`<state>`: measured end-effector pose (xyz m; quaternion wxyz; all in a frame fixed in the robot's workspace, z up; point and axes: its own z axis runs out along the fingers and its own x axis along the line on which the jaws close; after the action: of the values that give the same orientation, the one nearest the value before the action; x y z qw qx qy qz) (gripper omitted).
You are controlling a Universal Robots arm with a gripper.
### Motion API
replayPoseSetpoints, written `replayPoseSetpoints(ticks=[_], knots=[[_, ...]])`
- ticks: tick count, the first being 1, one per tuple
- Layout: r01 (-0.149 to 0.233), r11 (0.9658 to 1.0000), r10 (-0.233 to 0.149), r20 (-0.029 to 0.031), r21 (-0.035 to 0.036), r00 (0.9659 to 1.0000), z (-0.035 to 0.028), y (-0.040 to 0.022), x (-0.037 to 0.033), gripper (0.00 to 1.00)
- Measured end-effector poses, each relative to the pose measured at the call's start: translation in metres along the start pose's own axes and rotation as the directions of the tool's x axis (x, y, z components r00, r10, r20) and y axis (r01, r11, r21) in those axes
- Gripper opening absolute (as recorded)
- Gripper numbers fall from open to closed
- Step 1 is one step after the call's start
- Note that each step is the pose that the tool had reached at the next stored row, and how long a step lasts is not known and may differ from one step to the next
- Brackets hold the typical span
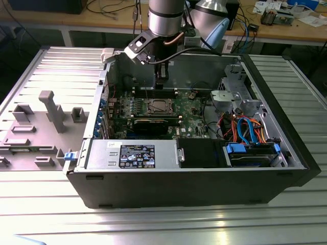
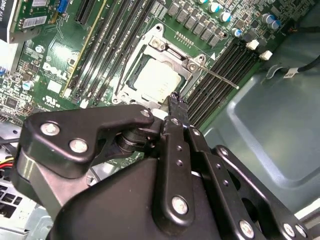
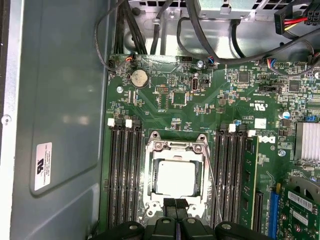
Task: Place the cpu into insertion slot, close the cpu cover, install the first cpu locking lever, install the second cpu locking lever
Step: 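Install the first cpu locking lever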
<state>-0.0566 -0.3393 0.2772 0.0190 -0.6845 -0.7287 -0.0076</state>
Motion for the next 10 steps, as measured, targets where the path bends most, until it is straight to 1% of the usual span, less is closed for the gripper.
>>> replayPoseSetpoints(ticks=[4,5,6,7,9,10], knots=[[0.0,1.0,0.0,-0.0001,0.0,1.0,0.0,0.0,0.0,0.11],[0.006,1.0,-0.006,0.0,0.0002,1.0,0.0,0.0,0.0,0.11],[0.021,0.9998,-0.021,0.0003,0.0008,0.9998,-0.0001,-0.0001,0.0,0.11],[0.055,0.9985,-0.055,0.0007,0.0021,0.9985,0.0,0.0,0.0,0.11],[0.111,0.9938,-0.111,0.0012,0.0043,0.9938,0.0,0.0,0.0,0.11],[0.138,0.9905,-0.138,0.0015,0.0053,0.9905,0.0,0.0,0.0,0.11]])
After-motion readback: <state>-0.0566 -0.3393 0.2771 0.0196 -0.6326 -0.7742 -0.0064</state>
